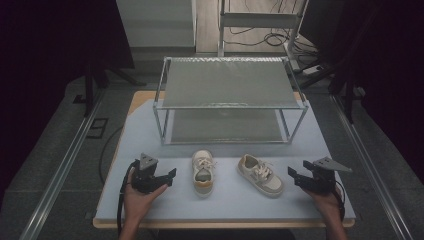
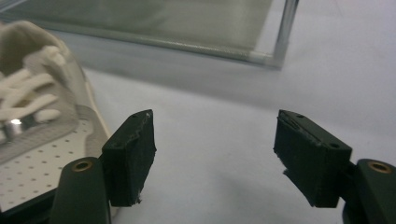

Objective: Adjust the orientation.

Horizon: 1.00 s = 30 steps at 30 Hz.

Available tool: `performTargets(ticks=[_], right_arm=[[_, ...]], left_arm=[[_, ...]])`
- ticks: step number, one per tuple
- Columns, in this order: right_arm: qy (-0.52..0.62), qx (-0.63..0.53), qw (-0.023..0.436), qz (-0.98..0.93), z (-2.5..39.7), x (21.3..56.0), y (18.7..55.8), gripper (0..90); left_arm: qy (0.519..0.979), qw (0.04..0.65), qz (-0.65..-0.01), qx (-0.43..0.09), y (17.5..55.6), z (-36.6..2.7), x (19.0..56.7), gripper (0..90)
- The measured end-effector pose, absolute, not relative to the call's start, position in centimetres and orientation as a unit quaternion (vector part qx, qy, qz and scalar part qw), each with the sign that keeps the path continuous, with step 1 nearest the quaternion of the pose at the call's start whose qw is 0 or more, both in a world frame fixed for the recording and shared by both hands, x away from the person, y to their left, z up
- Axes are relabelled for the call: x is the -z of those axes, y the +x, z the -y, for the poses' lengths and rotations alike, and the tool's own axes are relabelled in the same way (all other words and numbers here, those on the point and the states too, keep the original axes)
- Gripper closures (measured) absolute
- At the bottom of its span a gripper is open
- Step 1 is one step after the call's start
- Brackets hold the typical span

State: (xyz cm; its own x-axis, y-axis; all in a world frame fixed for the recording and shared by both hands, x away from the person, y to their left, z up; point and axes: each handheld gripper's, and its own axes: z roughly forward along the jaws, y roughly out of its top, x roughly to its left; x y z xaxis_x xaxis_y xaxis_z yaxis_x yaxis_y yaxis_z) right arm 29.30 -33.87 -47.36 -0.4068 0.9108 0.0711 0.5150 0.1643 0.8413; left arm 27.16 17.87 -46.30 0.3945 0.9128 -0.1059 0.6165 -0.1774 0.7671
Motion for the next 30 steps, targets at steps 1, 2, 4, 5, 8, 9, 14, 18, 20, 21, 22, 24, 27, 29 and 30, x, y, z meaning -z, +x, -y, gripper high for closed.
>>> performTargets(ticks=[1, 2, 4, 5, 8, 9, 14, 18, 20, 21, 22, 24, 27, 29, 30], right_arm=[[0.488, -0.422, 0.234, -0.727, 33.9, 47.2, 29.2, 33.2], [0.485, -0.426, 0.232, -0.727, 33.8, 47.1, 29.1, 34.5], [0.48, -0.437, 0.228, -0.726, 33.7, 46.8, 28.9, 38.4], [0.48, -0.437, 0.228, -0.726, 33.7, 46.8, 28.9, 38.4], [0.466, -0.449, 0.22, -0.73, 33.5, 46.1, 28.2, 44.7], [0.461, -0.456, 0.218, -0.73, 33.4, 45.8, 27.9, 46.4], [0.435, -0.478, 0.212, -0.733, 32.6, 44.4, 26.8, 54.8], [0.405, -0.5, 0.193, -0.741, 31.4, 43.4, 26.0, 64.9], [0.39, -0.506, 0.179, -0.748, 30.5, 43.2, 25.9, 70.7], [0.378, -0.507, 0.171, -0.755, 29.6, 43.0, 25.8, 75.7], [0.371, -0.508, 0.166, -0.76, 29.1, 42.9, 25.8, 78.2], [0.365, -0.508, 0.161, -0.763, 28.6, 42.9, 25.8, 80.7], [0.35, -0.507, 0.143, -0.775, 27.2, 43.1, 25.8, 84.8], [0.341, -0.502, 0.136, -0.783, 26.2, 43.3, 25.8, 86.5], [0.334, -0.501, 0.128, -0.788, 25.4, 43.5, 25.8, 87.5]], left_arm=[[0.742, 0.383, -0.515, -0.193, 27.1, -17.9, 46.2, 23.3], [0.742, 0.383, -0.515, -0.193, 27.1, -17.9, 46.2, 23.2], [0.74, 0.386, -0.515, -0.198, 27.0, -17.9, 46.0, 23.4], [0.739, 0.388, -0.514, -0.198, 26.9, -17.9, 45.9, 23.4], [0.739, 0.391, -0.511, -0.201, 26.6, -17.8, 45.7, 23.9], [0.739, 0.391, -0.511, -0.201, 26.6, -17.8, 45.7, 23.9], [0.735, 0.397, -0.51, -0.206, 25.9, -17.9, 45.2, 24.6], [0.737, 0.4, -0.509, -0.196, 25.6, -18.1, 45.1, 26.6], [0.74, 0.4, -0.505, -0.192, 25.6, -18.0, 45.2, 27.1], [0.742, 0.4, -0.504, -0.19, 25.6, -18.0, 45.2, 27.1], [0.744, 0.4, -0.502, -0.187, 25.5, -17.9, 45.2, 27.1], [0.744, 0.402, -0.501, -0.184, 25.5, -17.9, 45.2, 27.1], [0.745, 0.406, -0.499, -0.178, 25.4, -17.8, 45.2, 27.2], [0.746, 0.407, -0.497, -0.177, 25.3, -17.7, 45.2, 27.2], [0.746, 0.407, -0.497, -0.175, 25.2, -17.7, 45.1, 27.2]])
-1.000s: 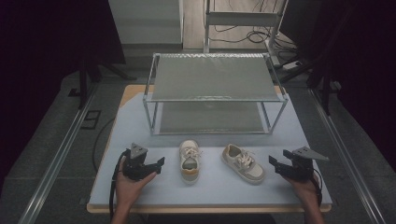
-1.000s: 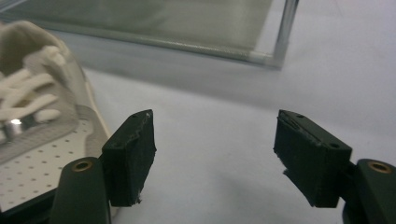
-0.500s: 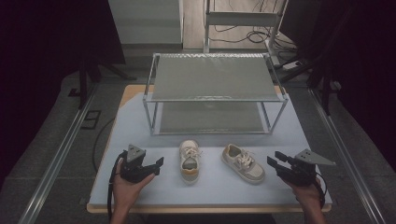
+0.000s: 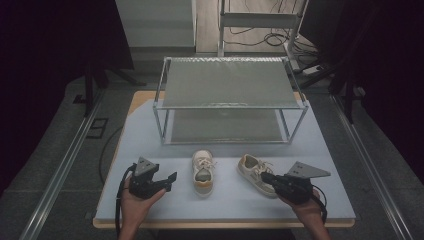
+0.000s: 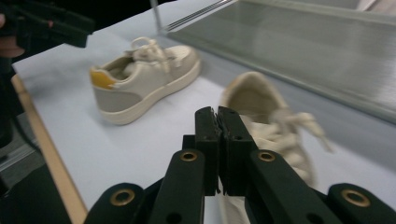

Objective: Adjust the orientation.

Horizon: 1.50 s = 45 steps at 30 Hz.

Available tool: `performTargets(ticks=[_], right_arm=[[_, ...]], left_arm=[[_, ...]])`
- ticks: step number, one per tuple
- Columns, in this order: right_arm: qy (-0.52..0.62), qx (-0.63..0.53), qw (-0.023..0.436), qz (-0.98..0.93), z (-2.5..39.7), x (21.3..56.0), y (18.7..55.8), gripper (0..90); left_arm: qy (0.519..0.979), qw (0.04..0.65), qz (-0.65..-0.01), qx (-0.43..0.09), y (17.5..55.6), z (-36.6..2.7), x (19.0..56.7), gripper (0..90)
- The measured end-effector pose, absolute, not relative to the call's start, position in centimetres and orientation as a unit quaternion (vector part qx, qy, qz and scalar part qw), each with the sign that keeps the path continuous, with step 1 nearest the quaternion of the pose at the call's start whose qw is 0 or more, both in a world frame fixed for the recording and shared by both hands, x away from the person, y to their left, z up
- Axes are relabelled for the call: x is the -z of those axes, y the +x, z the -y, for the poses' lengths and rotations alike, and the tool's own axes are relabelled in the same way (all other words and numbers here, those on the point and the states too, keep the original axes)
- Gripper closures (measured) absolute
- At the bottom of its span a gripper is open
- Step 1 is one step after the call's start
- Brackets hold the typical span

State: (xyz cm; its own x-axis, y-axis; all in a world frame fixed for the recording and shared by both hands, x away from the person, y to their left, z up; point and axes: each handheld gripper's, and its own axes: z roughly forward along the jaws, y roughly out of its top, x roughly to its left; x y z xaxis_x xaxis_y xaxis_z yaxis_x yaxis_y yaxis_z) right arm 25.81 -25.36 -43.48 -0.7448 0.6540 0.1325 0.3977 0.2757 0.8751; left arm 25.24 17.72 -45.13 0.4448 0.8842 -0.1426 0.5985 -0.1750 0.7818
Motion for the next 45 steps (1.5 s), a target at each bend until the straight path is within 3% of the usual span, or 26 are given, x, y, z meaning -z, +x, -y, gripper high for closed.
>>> performTargets(ticks=[29, 38, 45], right_arm=[[0.266, -0.459, 0.075, -0.844, 14.1, 46.6, 27.9, 88.2], [0.263, -0.441, 0.094, -0.853, 12.1, 46.9, 28.5, 88.2], [0.278, -0.429, 0.111, -0.852, 13.0, 47.1, 28.1, 88.2]], left_arm=[[0.744, 0.413, -0.5, -0.162, 24.8, -17.7, 44.9, 27.4], [0.733, 0.422, -0.505, -0.169, 24.4, -18.4, 44.3, 27.4], [0.725, 0.432, -0.51, -0.169, 24.3, -19.1, 43.9, 27.5]])
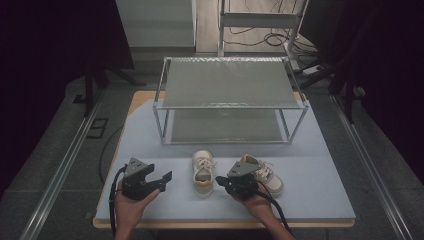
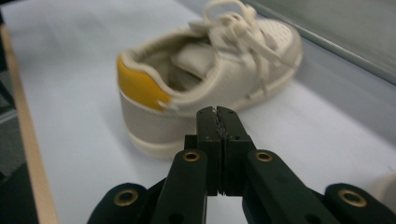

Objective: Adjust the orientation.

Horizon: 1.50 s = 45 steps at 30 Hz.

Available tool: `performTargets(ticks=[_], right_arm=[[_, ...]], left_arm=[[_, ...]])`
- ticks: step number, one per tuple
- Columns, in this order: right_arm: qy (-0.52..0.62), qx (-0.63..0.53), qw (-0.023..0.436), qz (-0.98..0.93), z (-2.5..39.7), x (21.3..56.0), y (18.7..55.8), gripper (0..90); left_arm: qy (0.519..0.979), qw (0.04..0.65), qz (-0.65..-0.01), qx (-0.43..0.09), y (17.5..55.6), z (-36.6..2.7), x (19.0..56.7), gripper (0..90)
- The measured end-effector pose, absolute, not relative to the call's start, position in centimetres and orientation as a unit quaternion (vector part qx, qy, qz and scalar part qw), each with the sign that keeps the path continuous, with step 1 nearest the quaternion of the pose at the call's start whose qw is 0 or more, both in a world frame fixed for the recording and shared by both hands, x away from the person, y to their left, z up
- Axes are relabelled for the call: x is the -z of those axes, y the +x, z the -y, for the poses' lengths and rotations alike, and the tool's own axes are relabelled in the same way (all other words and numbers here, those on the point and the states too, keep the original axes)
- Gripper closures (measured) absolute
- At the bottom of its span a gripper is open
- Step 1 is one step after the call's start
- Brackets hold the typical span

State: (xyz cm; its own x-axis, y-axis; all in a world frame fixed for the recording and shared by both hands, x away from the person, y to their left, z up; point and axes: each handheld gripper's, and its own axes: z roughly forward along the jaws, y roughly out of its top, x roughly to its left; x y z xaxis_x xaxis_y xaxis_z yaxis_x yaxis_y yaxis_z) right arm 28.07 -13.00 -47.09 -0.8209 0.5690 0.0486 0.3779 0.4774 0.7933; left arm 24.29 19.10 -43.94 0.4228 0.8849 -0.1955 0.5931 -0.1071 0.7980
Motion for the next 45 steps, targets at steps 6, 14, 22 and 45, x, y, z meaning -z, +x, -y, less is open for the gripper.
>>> performTargets(ticks=[6, 14, 22, 45], right_arm=[[0.278, -0.421, 0.098, -0.858, 12.6, 47.9, 28.3, 88.2], [0.263, -0.421, 0.078, -0.864, 10.0, 48.6, 28.6, 89.0], [0.245, -0.425, 0.063, -0.869, 7.3, 48.7, 28.8, 88.9], [0.341, -0.457, 0.123, -0.812, 22.7, 46.9, 23.9, 87.8]], left_arm=[[0.729, 0.427, -0.509, -0.164, 24.5, -18.9, 44.2, 27.4], [0.724, 0.432, -0.512, -0.165, 24.3, -19.4, 44.1, 27.4], [0.721, 0.432, -0.517, -0.163, 24.3, -20.0, 44.2, 27.4], [0.727, 0.421, -0.519, -0.159, 24.5, -19.5, 44.6, 27.4]])
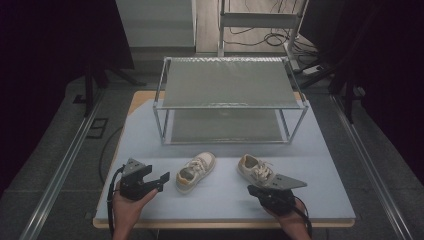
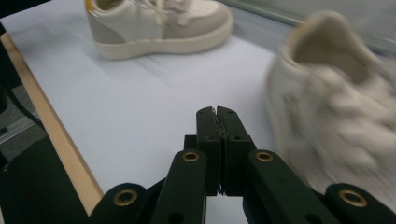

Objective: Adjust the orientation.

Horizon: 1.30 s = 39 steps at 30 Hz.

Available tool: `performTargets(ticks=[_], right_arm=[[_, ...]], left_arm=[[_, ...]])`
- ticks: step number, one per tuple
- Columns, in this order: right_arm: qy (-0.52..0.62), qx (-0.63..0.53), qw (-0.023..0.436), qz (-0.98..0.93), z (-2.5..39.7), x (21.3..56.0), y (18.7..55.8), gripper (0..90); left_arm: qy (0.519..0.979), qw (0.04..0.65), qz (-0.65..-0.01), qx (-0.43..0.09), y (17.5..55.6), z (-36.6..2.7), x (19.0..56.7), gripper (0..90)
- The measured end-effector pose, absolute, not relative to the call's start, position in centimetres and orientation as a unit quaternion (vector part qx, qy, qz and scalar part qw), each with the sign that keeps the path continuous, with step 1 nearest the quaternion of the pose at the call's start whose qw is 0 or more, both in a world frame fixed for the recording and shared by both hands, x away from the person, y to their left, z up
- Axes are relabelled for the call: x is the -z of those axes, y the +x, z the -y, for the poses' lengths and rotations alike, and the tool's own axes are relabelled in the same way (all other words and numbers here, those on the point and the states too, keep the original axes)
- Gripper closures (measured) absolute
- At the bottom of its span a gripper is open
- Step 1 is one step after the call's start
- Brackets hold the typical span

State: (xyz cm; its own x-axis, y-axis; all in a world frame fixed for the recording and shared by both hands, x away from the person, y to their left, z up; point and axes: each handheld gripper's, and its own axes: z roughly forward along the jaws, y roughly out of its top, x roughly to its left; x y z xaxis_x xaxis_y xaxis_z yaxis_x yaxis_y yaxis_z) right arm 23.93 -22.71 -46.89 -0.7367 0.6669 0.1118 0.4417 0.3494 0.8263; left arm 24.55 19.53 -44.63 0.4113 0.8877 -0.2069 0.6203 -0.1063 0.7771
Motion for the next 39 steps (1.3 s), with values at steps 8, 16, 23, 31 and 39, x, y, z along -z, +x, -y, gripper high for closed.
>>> performTargets(ticks=[8, 16, 23, 31, 39], right_arm=[[0.37, -0.45, 0.132, -0.802, 25.7, 47.6, 22.7, 87.8], [0.381, -0.437, 0.126, -0.805, 26.2, 48.7, 23.0, 87.8], [0.396, -0.433, 0.128, -0.8, 27.0, 49.2, 23.5, 88.7], [0.408, -0.433, 0.127, -0.794, 27.9, 49.2, 23.9, 89.1], [0.43, -0.432, 0.132, -0.781, 29.4, 49.2, 25.0, 89.2]], left_arm=[[0.727, 0.422, -0.519, -0.157, 24.5, -19.5, 44.7, 27.3], [0.726, 0.419, -0.522, -0.155, 24.6, -19.6, 44.9, 27.4], [0.725, 0.42, -0.523, -0.155, 24.5, -19.9, 44.9, 27.4], [0.724, 0.421, -0.525, -0.156, 24.5, -20.1, 44.9, 27.4], [0.722, 0.421, -0.527, -0.157, 24.4, -20.2, 44.8, 27.4]])
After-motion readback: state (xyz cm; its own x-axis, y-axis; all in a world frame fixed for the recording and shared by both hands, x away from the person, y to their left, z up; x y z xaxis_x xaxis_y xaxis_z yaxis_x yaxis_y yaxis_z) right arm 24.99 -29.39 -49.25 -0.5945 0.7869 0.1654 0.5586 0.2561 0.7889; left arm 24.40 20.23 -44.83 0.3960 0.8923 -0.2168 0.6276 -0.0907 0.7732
